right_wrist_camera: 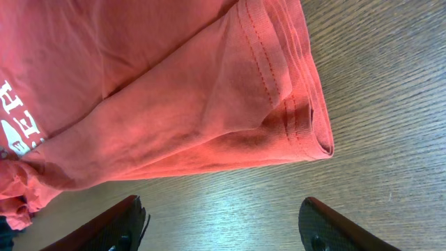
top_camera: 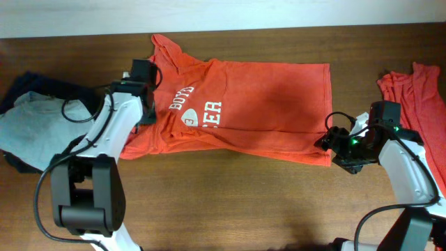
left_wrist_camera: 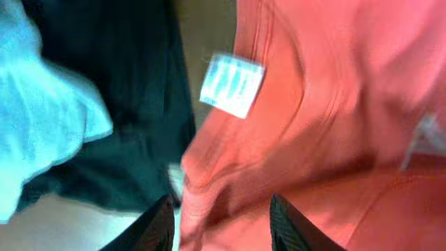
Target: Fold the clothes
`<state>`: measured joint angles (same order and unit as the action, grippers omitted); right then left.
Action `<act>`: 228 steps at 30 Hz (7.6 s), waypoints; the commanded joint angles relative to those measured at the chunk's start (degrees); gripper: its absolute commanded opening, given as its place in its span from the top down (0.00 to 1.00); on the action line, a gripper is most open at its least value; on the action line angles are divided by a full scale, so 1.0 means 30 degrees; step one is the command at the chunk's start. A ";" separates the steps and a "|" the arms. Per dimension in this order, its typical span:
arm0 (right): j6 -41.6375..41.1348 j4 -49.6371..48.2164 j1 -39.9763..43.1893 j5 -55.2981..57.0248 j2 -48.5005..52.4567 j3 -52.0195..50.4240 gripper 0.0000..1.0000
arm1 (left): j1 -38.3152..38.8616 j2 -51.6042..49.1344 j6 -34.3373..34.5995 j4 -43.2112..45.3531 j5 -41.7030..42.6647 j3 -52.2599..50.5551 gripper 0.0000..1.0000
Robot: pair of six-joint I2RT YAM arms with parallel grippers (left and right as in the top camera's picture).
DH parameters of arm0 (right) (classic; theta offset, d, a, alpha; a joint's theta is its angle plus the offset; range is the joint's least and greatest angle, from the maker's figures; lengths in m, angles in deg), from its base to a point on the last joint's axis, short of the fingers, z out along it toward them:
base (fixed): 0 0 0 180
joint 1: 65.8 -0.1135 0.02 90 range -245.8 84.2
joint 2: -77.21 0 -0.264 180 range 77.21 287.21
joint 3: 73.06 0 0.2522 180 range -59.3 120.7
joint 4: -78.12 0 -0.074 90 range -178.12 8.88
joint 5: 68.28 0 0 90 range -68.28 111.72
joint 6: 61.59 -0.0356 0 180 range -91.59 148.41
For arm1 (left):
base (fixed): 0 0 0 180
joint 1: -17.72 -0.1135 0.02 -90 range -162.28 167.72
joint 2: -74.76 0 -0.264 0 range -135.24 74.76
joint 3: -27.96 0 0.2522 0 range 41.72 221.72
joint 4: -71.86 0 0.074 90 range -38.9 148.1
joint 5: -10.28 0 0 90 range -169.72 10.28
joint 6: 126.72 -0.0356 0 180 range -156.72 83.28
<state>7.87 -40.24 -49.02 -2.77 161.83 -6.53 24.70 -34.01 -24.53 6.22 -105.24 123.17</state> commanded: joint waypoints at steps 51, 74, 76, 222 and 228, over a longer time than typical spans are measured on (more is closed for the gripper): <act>0.0204 -0.0087 -0.0087 0.0248 -0.0204 0.0270 0.23 | -0.0109 0.1574 -0.1384 0.0889 0.1290 -0.0087 0.13; 0.0204 -0.0007 -0.0087 0.0248 -0.0204 0.0270 0.23 | 0.3818 -0.0707 -0.3024 0.2659 0.4422 -0.1676 0.89; 0.0204 0.0051 -0.0087 0.0248 -0.0204 0.0270 0.23 | 0.3818 -0.0707 -0.3089 0.2113 0.4415 -0.1479 0.98; 0.0204 0.0087 -0.0087 0.0255 -0.0204 0.0270 0.13 | 0.2193 -0.0882 -0.7599 0.1974 0.0743 0.1494 0.85; 0.0204 0.0036 -0.0087 0.0255 -0.0204 0.0270 0.12 | 0.1982 -0.0918 -0.7664 0.3417 0.0714 0.1494 0.99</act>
<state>7.87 -40.11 -49.02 -2.77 161.79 -6.53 31.19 -38.80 -46.61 12.38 -102.33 126.69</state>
